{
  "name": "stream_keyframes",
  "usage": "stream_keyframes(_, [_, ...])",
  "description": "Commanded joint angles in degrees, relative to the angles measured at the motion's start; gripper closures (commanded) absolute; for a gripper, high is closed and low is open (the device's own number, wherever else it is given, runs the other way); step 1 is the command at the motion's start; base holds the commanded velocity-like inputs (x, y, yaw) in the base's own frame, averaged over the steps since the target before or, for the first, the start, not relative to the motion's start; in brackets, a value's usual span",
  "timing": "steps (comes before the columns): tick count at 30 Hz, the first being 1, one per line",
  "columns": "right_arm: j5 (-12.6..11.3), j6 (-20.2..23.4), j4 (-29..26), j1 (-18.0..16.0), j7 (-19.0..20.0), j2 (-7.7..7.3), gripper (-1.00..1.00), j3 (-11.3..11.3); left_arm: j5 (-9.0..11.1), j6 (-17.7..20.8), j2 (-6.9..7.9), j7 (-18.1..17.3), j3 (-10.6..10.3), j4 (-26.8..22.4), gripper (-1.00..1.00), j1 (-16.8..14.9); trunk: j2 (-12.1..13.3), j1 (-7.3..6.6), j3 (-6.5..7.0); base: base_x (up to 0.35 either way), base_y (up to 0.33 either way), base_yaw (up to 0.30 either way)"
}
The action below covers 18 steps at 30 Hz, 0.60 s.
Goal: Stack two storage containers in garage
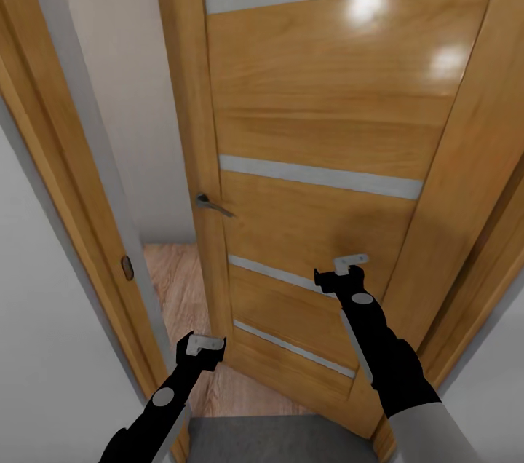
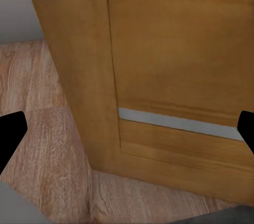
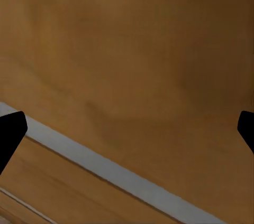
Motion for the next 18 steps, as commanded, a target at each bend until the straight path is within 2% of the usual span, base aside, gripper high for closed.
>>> stream_keyframes(1, [0.59,0.42,-0.06,-0.04,-0.05,0.00,-1.00,0.08,0.26,-0.18,0.03,0.27,-0.18,0.03,-1.00,-0.05,-0.04,0.00,-0.06,0.010,0.000,0.000])
stream_keyframes(5, [0.64,0.42,-0.06,-0.04,-0.05,0.00,-1.00,0.09,0.21,-0.18,0.03,0.27,-0.18,0.05,-1.00,-0.03,-0.04,0.00,-0.06,-0.027,0.000,0.000])
stream_keyframes(12, [0.60,0.35,-0.05,0.01,-0.12,0.00,-1.00,0.09,0.17,-0.18,0.03,0.27,-0.18,0.07,-1.00,-0.03,-0.04,0.00,-0.06,-0.175,0.000,0.000])
stream_keyframes(18, [0.58,0.33,-0.06,0.04,-0.13,-0.05,-1.00,0.09,0.18,-0.18,0.01,0.27,-0.18,0.06,-1.00,-0.01,-0.04,0.00,-0.06,-0.047,0.000,0.000])
